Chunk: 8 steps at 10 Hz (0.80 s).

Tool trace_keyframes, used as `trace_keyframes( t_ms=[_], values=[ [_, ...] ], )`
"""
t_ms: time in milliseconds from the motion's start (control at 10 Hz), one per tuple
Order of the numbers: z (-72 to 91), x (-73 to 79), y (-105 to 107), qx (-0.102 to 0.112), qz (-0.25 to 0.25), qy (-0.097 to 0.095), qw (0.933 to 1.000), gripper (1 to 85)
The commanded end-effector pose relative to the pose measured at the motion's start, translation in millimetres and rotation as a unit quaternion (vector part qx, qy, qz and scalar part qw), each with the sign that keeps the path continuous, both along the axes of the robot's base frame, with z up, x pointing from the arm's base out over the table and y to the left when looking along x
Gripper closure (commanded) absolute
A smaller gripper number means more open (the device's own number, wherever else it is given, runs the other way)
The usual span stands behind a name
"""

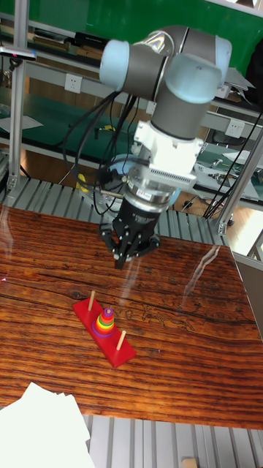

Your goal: Take out one Hanoi block and throw it aside

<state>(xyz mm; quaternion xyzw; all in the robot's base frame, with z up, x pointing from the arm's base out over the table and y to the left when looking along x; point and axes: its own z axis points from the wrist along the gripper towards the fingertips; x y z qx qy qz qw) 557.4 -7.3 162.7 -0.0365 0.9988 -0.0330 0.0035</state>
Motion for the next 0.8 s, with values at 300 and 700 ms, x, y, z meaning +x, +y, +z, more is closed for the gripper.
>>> trace_keyframes(
  t_ms=[300,700],
  values=[
    [9.3,55.6,-7,0.027,0.009,0.016,0.9994,84.7],
    [1.5,90.0,-17,0.038,0.030,0.002,0.9988,84.7]
  ],
)
